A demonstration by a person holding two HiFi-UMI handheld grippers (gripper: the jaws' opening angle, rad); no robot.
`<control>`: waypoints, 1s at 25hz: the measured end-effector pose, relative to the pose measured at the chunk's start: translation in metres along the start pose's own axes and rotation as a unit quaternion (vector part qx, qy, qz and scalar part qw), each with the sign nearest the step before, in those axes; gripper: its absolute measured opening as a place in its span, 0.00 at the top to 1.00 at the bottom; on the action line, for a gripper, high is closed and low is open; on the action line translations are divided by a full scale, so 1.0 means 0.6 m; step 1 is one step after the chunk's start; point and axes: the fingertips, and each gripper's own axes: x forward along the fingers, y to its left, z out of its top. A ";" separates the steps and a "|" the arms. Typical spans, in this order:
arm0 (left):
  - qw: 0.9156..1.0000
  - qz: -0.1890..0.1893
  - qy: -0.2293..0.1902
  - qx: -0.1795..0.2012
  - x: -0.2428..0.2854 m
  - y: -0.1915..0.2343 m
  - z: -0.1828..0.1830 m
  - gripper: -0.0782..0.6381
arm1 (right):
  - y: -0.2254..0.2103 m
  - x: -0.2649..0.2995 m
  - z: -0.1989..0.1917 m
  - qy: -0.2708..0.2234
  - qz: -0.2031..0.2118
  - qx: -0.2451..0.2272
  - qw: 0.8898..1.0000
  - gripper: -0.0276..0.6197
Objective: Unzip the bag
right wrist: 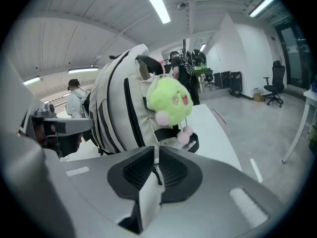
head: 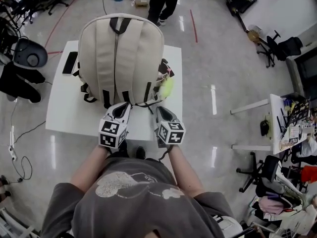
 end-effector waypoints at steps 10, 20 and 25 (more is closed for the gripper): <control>0.999 0.025 -0.035 -0.006 -0.041 -0.074 0.034 0.88 | -0.034 -0.031 0.024 -0.041 0.023 -0.036 0.998 0.96; 0.997 0.053 -0.041 -0.027 -0.083 -0.068 0.017 0.88 | -0.004 -0.046 0.030 -0.048 0.045 -0.046 0.997 0.96; 0.997 0.051 -0.048 -0.036 -0.116 -0.056 0.002 0.88 | 0.043 -0.067 0.018 -0.053 0.049 -0.053 0.996 0.96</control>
